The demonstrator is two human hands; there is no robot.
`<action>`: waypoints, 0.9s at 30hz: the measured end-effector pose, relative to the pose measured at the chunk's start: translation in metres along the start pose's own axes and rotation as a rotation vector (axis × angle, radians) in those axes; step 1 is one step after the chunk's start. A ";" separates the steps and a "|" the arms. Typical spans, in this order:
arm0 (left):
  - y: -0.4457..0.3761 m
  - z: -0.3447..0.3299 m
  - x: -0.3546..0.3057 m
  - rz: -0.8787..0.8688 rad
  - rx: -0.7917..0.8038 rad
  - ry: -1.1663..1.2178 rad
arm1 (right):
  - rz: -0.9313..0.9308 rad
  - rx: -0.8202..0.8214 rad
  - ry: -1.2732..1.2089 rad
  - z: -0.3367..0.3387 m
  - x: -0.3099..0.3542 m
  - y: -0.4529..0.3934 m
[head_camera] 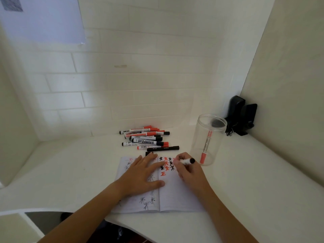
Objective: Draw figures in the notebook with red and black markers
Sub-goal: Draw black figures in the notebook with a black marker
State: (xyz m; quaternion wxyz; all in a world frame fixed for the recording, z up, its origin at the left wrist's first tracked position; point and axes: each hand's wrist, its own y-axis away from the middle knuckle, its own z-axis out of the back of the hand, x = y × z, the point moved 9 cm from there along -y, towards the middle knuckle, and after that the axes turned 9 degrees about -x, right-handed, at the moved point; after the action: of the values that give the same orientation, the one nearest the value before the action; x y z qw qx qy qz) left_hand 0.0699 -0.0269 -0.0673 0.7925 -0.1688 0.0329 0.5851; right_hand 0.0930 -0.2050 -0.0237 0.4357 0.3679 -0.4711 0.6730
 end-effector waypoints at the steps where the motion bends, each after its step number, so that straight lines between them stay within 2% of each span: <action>1: 0.000 0.000 0.000 0.002 0.001 0.002 | -0.006 -0.002 0.003 0.001 0.000 0.000; 8: -0.002 0.003 0.001 0.033 0.013 0.046 | -0.247 0.051 -0.189 -0.005 -0.006 0.006; 12: -0.003 0.003 0.001 0.039 0.004 0.063 | -0.172 0.005 -0.009 -0.004 -0.008 0.007; 16: -0.005 0.001 0.002 0.042 0.004 0.063 | -0.200 -0.078 0.031 0.001 -0.014 0.006; 27: -0.004 0.003 0.001 0.058 -0.009 0.094 | -0.194 -0.037 0.083 -0.004 -0.016 0.008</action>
State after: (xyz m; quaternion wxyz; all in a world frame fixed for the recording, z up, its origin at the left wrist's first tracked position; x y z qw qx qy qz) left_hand 0.0730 -0.0265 -0.0639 0.7722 -0.1987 0.0725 0.5992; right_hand 0.0913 -0.2060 -0.0422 0.5247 0.3753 -0.4273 0.6334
